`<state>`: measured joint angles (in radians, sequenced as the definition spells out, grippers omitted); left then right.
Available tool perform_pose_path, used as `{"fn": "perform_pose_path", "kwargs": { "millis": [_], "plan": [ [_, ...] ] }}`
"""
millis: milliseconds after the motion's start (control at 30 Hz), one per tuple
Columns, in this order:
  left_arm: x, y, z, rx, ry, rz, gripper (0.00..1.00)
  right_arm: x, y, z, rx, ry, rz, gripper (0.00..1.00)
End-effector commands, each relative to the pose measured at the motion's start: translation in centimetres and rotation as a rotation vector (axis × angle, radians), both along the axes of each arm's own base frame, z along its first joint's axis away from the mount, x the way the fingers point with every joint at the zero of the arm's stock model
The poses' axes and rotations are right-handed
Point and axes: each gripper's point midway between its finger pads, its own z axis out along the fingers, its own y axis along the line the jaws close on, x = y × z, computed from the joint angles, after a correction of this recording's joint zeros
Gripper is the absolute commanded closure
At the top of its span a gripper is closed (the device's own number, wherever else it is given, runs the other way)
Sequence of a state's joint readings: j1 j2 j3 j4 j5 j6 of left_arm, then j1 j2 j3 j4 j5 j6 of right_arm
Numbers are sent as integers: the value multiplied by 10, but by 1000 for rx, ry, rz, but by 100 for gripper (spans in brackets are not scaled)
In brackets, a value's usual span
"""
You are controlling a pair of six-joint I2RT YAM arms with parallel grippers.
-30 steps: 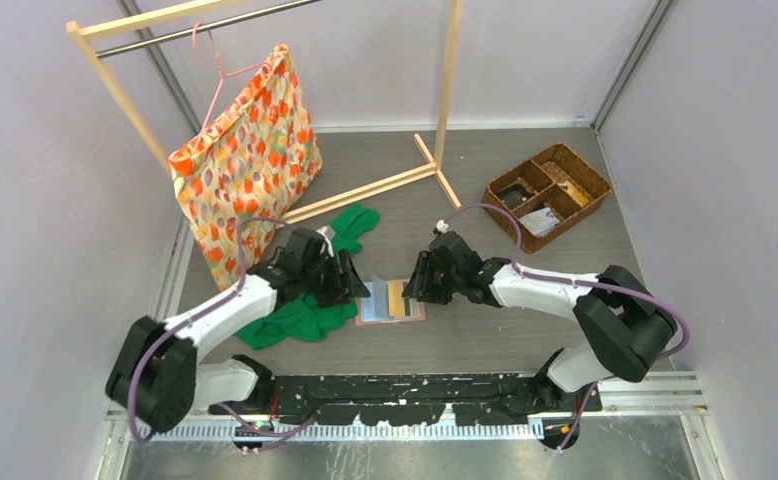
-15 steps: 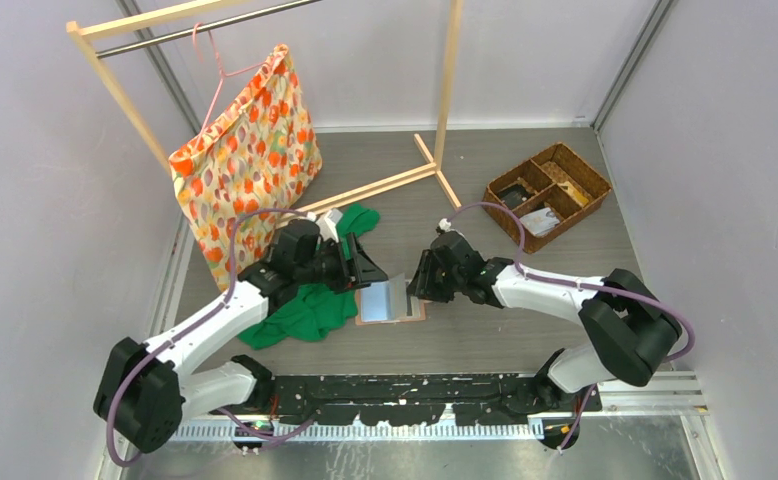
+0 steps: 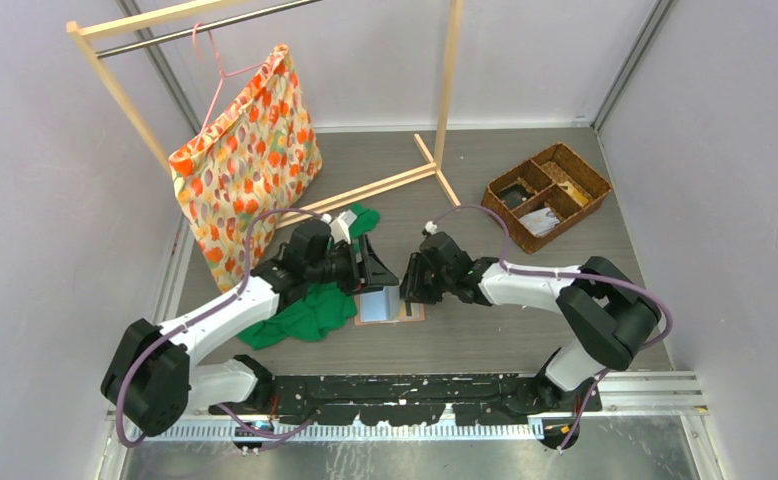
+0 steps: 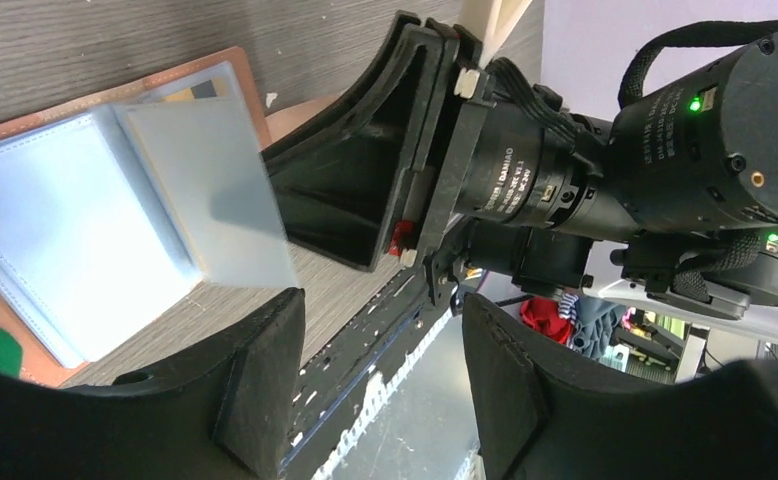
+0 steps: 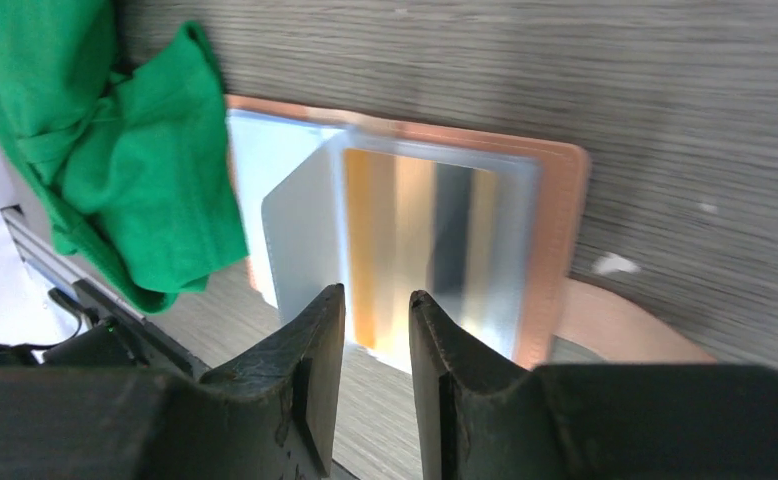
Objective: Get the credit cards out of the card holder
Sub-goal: Remove the credit card from the card holder.
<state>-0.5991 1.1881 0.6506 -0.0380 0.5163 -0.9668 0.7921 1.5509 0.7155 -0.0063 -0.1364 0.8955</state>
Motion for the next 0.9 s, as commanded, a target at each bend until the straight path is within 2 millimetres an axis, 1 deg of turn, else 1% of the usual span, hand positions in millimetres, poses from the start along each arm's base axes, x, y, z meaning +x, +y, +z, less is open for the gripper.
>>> {"fn": "perform_pose_path", "kwargs": {
  "millis": [0, 100, 233, 300, 467, 533, 633, 767, 867],
  "plan": [
    [2, -1, 23, -40, -66, -1, 40, 9, 40, 31, 104, -70, 67, 65],
    [1, 0, 23, -56, -56, 21, 40, 8, 51, 30, 114, -65, 81, 67],
    [2, 1, 22, -76, -56, 46, 40, 8, 59, 27, 119, -55, 76, 71],
    [3, 2, 17, -78, -45, 62, 41, 7, 60, 20, 116, -36, 69, 74],
    [5, 2, -6, -107, 6, 111, 43, 6, 55, -1, 84, 2, 31, 80],
    [9, 3, -15, -117, 20, 145, 45, 4, 55, -7, 83, 19, 26, 82],
    [14, 3, -24, -123, 22, 178, 50, 3, 54, -11, 84, 33, 21, 85],
    [22, 11, -39, -90, 19, 247, 57, 0, 53, -3, 106, 23, 23, 87],
    [25, 14, -48, -63, 26, 274, 62, -2, 51, 10, 130, 3, 26, 87]
  ]
}}
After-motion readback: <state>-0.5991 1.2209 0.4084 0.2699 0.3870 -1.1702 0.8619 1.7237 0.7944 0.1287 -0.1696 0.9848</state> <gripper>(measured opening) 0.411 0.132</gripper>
